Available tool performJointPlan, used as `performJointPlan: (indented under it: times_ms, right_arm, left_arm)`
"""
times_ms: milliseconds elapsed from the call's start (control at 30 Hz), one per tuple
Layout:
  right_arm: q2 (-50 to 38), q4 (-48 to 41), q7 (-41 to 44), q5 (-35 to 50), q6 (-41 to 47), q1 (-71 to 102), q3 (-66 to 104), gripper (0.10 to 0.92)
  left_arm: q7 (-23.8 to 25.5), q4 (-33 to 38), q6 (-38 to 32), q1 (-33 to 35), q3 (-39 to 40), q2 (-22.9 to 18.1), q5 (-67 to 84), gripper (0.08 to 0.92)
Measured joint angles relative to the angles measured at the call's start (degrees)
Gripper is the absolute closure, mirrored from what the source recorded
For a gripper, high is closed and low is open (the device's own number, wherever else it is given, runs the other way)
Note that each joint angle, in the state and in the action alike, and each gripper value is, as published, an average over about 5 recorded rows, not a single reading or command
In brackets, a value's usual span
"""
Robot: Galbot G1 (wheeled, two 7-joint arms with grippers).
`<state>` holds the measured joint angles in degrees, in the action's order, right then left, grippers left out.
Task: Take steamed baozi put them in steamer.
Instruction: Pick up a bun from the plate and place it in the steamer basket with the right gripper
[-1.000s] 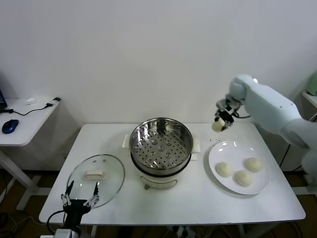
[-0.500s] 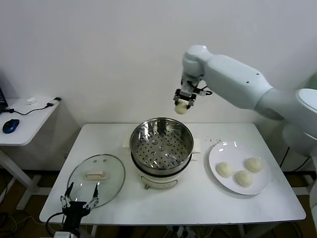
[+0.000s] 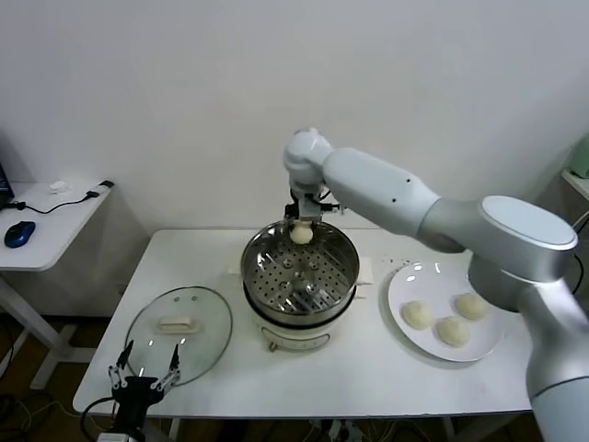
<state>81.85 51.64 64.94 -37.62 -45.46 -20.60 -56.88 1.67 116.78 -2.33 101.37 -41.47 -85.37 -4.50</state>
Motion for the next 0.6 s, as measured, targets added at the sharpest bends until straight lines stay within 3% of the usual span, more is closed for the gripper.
performJointPlan:
  times_ms: [400, 600]
  right_arm:
    - [1.5, -2.1, -1.4, -4.3, -0.8, 4.2, 1.5, 0.466]
    - [1.4, -1.9, -1.2, -4.4, -0.9, 4.4, 1.9, 0.326]
  left_arm:
    - [0.0, -1.0, -0.2, -0.2, 0.3, 0.0, 0.0, 0.177]
    - [0.0, -1.3, -0.3, -0.2, 0.4, 0.0, -0.1, 0.177]
